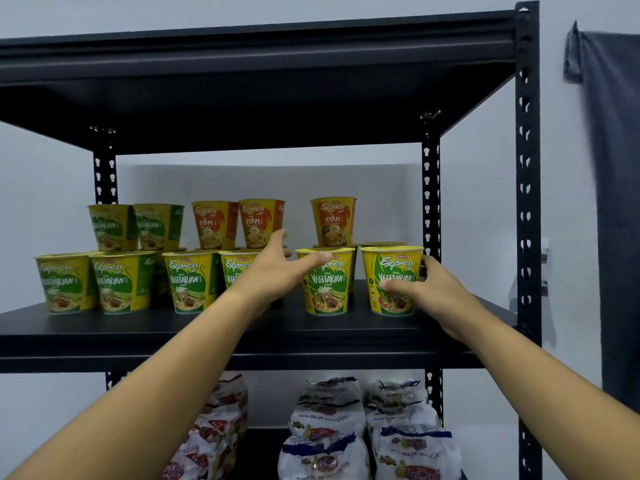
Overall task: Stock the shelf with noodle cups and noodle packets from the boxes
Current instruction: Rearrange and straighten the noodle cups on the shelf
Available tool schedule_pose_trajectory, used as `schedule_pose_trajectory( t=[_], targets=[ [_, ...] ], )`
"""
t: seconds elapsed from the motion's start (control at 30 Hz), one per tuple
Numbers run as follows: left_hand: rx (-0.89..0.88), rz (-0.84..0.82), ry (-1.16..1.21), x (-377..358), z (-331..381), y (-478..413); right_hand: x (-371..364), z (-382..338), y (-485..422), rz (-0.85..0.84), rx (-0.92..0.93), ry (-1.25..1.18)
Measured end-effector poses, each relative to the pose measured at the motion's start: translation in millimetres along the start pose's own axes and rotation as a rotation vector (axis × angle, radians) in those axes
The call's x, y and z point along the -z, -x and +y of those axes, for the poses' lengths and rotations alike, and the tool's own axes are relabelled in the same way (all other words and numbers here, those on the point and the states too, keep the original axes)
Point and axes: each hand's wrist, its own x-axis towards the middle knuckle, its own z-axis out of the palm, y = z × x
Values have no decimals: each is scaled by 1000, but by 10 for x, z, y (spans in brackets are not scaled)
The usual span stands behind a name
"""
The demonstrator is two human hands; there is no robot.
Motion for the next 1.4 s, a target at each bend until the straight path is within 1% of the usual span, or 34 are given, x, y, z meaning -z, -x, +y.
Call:
schedule_pose_trajectory(
  t=[0.17,0.27,0.5,0.8,0.93,1.4],
  targets=[
    [29,-68,4,-12,150,-17,1,-5,4,1,-5,9],
    [28,-58,-2,-67,132,-17,3,-2,4,8,-9,14],
    [17,-34,143,-239,31,-82,7,32,-37,87,-32,39],
    [0,-36,123,-379,-17,-77,-7,48,-78,135,-76,73],
    [50,-100,128,-411,-123,-80,-14,16,-74,116,-90,111],
    [47,-98,148,-414,-203,-135,-27,44,-121,101,-95,146]
  ],
)
